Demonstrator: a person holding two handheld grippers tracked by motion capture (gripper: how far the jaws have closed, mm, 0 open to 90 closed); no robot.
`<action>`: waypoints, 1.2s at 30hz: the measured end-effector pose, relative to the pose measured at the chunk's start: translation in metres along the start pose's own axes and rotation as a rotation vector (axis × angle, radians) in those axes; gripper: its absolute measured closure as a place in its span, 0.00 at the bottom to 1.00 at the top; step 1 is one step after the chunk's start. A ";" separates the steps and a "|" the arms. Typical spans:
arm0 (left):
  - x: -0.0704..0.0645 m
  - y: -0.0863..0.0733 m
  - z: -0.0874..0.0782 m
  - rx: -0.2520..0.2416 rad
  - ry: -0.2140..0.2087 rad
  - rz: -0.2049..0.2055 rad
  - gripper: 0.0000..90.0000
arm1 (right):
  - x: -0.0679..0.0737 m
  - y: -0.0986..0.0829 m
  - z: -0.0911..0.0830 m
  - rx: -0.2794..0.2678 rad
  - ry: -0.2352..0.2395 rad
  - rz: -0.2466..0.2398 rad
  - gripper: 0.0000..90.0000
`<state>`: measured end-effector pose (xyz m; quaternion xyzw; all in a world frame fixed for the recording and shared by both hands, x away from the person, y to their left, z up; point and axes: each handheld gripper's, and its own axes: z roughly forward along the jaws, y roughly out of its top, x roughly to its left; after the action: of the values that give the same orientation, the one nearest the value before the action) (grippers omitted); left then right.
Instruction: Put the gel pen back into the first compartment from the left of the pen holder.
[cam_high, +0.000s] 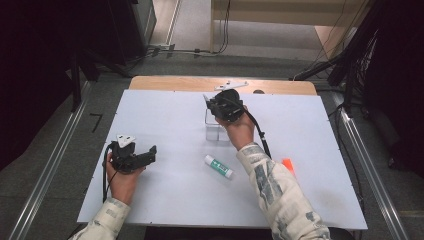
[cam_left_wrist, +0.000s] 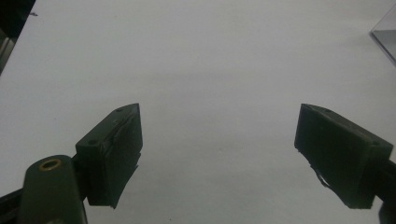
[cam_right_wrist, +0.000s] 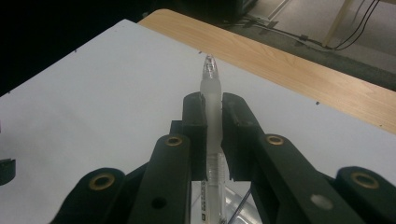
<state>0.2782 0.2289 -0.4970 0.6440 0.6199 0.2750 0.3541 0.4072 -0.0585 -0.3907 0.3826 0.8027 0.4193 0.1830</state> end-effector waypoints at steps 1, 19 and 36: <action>0.000 0.000 0.000 0.000 -0.001 0.000 0.18 | 0.000 0.001 0.001 -0.001 -0.001 0.001 0.87; 0.000 0.000 0.000 0.002 -0.004 0.001 0.18 | -0.005 0.016 0.019 0.000 -0.021 0.018 0.87; 0.002 0.001 -0.001 -0.001 -0.009 -0.007 0.18 | -0.005 0.037 0.038 0.009 -0.040 0.042 0.87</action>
<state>0.2783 0.2306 -0.4962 0.6429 0.6205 0.2708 0.3582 0.4507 -0.0289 -0.3828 0.4087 0.7925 0.4117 0.1883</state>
